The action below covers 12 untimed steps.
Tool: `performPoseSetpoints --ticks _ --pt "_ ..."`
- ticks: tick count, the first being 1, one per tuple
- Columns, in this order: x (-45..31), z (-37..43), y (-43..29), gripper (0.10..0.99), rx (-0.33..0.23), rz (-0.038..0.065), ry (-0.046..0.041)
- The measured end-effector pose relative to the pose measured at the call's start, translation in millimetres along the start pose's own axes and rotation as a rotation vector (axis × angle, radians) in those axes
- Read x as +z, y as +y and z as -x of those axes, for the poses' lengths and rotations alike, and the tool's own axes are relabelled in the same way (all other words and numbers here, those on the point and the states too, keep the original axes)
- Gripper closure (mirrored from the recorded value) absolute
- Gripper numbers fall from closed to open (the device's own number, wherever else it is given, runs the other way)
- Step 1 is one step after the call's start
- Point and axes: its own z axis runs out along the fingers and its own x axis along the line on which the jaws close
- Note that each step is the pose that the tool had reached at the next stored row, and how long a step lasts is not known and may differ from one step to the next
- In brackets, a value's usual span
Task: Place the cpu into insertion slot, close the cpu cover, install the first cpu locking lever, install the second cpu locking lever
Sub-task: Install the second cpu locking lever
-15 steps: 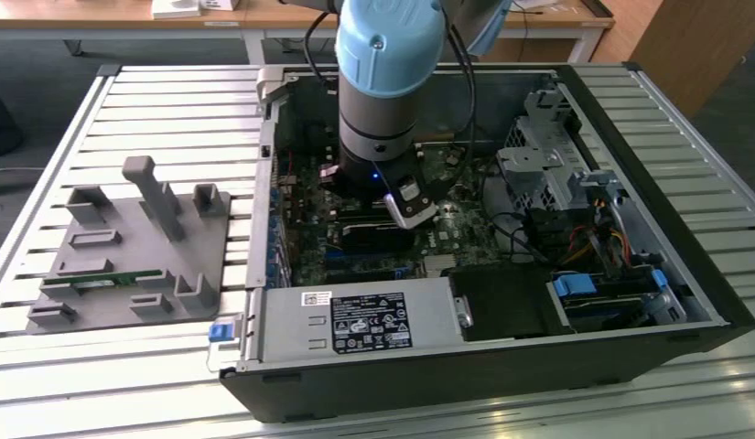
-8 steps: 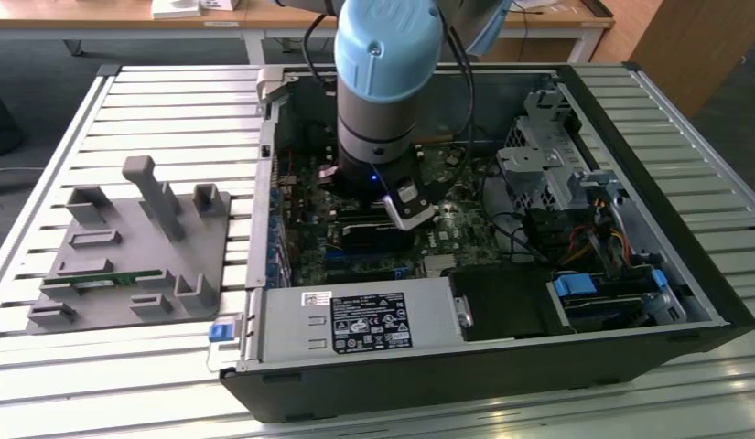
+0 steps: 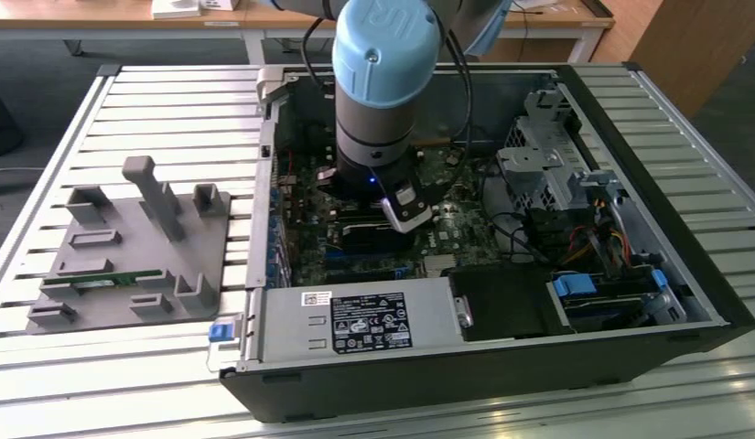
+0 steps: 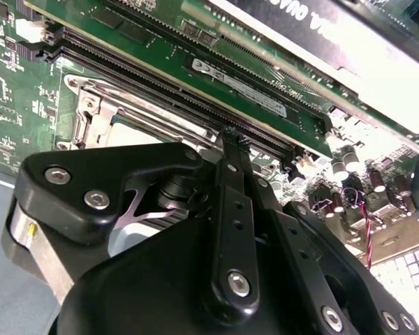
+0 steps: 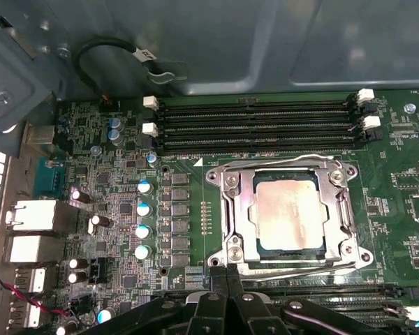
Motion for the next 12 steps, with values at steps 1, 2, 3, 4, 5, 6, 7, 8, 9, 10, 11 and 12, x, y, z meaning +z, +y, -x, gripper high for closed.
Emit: performPoseSetpoints --ticks 1,2,3,4,5,6,7,8,9,10,11,12 --pt "0.2 0.0 0.0 0.98 0.0 0.002 0.0001" --pt "0.4 0.0 0.0 0.98 0.0 0.003 0.0002" --pt "0.5 0.0 0.0 0.98 0.0 0.005 0.0003" --pt "0.6 0.0 0.0 0.98 0.0 0.007 0.0005" --pt "0.8 0.0 0.1 0.98 0.0 0.009 0.0005" --pt "1.1 0.0 0.5 0.98 0.0 0.01 0.0005" --pt "1.3 -0.1 0.9 0.98 0.0 0.011 0.0007" --pt "1.5 -0.2 1.3 0.98 0.0 0.012 0.0008" --pt "1.7 -0.3 1.6 0.98 0.0 0.013 0.0008" --pt "2.0 -0.4 1.9 0.98 0.0 0.014 0.0008" --pt "2.2 -0.5 2.3 0.98 0.0 0.015 0.0009" --pt "2.4 -0.6 2.5 0.98 0.0 0.016 0.0009"
